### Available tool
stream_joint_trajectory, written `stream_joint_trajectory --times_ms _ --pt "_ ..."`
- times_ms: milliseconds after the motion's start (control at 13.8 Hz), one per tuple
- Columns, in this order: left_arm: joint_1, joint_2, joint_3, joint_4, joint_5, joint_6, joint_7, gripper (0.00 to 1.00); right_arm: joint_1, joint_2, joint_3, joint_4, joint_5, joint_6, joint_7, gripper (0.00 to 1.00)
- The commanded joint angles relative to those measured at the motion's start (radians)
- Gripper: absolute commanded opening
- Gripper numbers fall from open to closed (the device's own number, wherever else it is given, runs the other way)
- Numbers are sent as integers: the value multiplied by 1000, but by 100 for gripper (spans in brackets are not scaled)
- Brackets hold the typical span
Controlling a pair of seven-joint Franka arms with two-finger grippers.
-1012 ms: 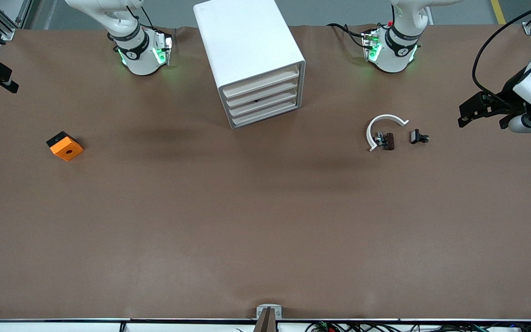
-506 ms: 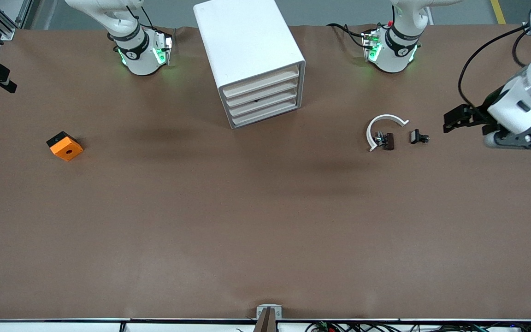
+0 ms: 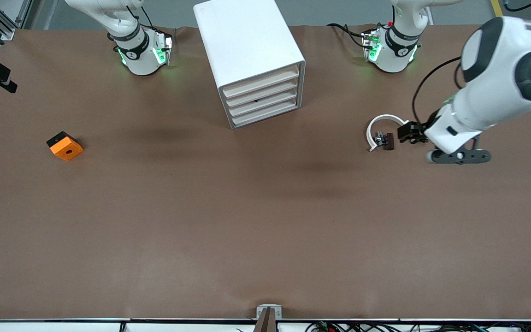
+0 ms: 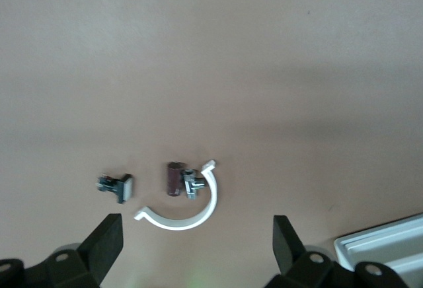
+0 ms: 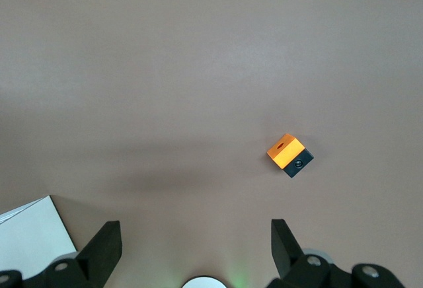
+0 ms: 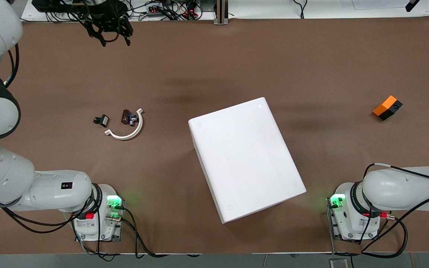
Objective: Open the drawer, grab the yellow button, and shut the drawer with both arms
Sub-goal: 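Reach the left gripper to the drawer front and grasp its edge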
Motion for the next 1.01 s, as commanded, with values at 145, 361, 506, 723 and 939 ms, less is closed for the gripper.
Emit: stream_joint_trajectory --times_ms 145,361,506,723,939 --pt "7 -24 -82 -71 1 22 -228 100 5 -24 -3 -13 -11 5 -3 100" --pt "7 -22 -137 -100 1 12 -395 100 3 -22 -4 -14 -11 5 -3 100" --pt "6 -4 -174 -99 -5 -5 -490 100 5 -22 -3 -14 -11 7 -1 100" --pt "0 47 -235 -76 -14 -13 -693 100 3 -22 -4 -14 -11 7 -3 100" --pt "-2 145 -292 -3 -14 -85 -929 100 3 -22 -6 -14 -11 4 -3 100"
